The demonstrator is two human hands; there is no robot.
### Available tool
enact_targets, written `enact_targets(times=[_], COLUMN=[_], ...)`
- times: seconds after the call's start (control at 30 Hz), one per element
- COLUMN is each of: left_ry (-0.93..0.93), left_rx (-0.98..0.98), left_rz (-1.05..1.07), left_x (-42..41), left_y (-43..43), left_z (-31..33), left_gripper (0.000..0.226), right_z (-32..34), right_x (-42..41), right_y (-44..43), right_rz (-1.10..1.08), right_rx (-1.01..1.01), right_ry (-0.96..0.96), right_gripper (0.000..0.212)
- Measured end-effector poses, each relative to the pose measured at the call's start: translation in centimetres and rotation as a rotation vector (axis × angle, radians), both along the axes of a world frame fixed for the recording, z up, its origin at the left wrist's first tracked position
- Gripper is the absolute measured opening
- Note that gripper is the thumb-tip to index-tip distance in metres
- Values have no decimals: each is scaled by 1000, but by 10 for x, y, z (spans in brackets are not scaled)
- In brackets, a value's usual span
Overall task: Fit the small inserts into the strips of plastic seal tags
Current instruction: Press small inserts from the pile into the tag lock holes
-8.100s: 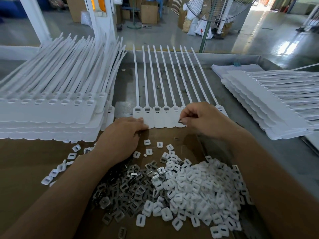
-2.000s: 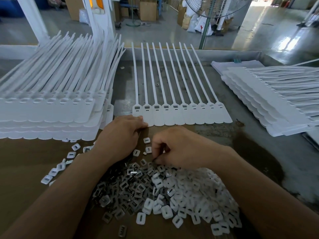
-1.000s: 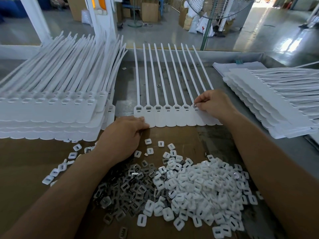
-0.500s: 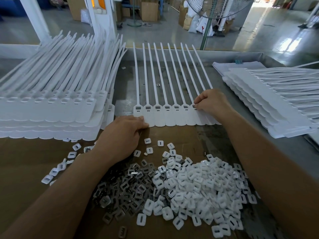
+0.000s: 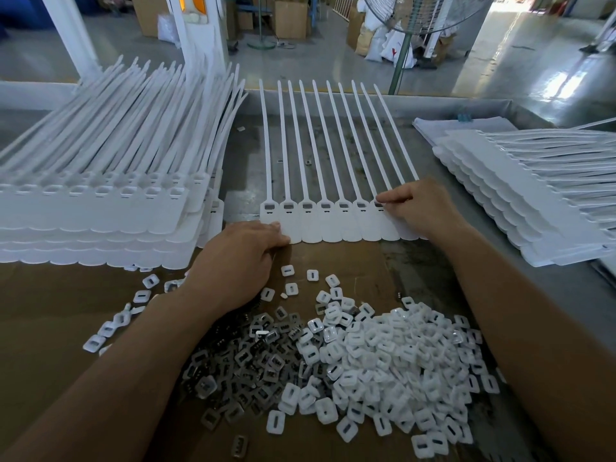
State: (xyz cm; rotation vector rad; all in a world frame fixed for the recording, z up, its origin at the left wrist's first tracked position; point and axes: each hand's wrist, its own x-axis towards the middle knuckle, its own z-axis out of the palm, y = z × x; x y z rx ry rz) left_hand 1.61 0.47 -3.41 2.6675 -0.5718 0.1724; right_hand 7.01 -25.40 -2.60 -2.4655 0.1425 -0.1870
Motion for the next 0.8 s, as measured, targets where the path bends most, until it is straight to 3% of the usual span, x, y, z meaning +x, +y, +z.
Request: enact_targets(times=[0.27, 0.5, 0.8], left_ry=[8, 17, 5], left_rx=[12, 25, 30], left_rz=[4, 22, 32], left_x=[0, 2, 2], left_y=[1, -1, -1], left_z=[-1, -2, -1], left_gripper=[40, 40, 40], right_z=[2, 18, 42], right_x=[-10, -25, -75], right_y=[-4, 10, 72], right_rz=[78, 161, 616], right_rx=[-75, -98, -163], right_ry=[-15, -58, 204], right_gripper=[27, 17, 6])
